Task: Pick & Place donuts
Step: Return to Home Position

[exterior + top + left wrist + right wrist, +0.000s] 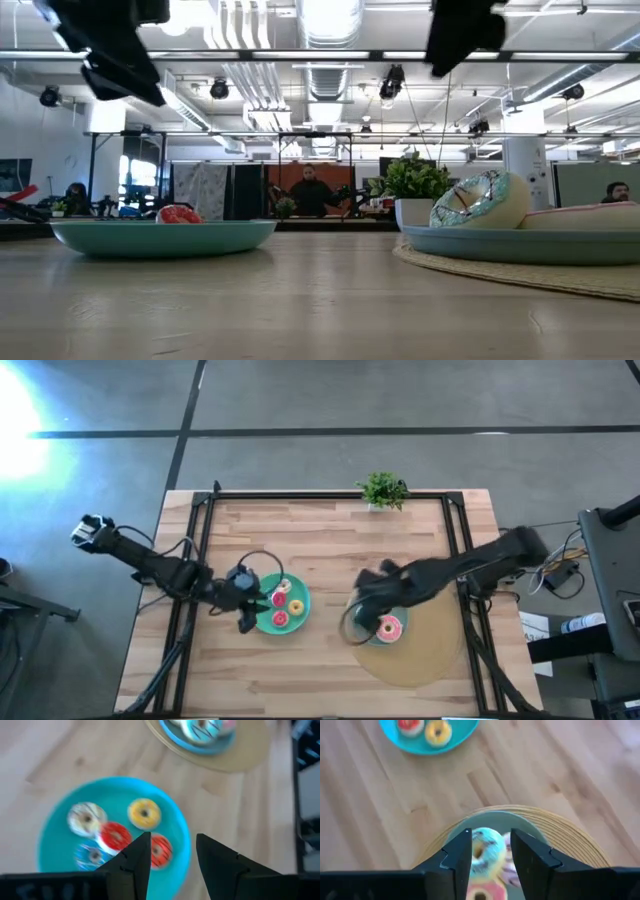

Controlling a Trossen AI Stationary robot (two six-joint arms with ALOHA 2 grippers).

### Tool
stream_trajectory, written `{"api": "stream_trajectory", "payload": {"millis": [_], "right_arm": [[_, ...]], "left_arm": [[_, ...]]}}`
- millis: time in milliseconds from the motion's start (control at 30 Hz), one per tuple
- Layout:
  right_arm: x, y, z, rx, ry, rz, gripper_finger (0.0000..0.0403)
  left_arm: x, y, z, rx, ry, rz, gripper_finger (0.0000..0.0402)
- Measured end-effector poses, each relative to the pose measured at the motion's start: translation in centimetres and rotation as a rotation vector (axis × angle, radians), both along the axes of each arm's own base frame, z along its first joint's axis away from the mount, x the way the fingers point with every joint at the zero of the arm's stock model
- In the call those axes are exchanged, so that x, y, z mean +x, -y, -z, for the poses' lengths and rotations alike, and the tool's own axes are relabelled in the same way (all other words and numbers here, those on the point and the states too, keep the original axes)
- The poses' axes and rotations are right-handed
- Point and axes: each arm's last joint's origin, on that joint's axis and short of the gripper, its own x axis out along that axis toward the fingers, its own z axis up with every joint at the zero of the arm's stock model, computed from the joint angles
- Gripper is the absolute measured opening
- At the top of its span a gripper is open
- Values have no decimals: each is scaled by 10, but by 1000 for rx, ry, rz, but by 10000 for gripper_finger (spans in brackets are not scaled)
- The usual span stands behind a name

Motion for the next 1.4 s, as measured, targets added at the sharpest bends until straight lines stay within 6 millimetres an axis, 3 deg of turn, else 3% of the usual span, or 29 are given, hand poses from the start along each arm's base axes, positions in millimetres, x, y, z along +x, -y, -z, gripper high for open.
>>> {"api": "stream_trajectory", "payload": {"millis": [200,367,467,700,833,1033,1167,1400], "right_arm": [[-63,15,-46,161,190,119,123],[-106,17,-59,149,420,-55,130],[-130,26,-47,162,575,-100,133],[-172,41,1,199,920,-240,130],[-192,50,27,178,967,-255,125],[-219,60,50,159,1090,-277,125],[-230,65,66,129,1156,-278,130],[-219,62,95,76,1025,-256,134]], "left_arm": [[5,-23,-19,20,44,-115,131],[7,-27,-30,-33,110,-153,131],[13,-29,-35,-59,194,-166,131],[22,-39,-41,-86,326,-203,131],[25,-44,-47,-64,390,-185,131],[27,-52,-49,-65,417,-218,131],[27,-58,-45,-55,417,-265,131],[27,-65,-37,-79,413,-321,131]]}}
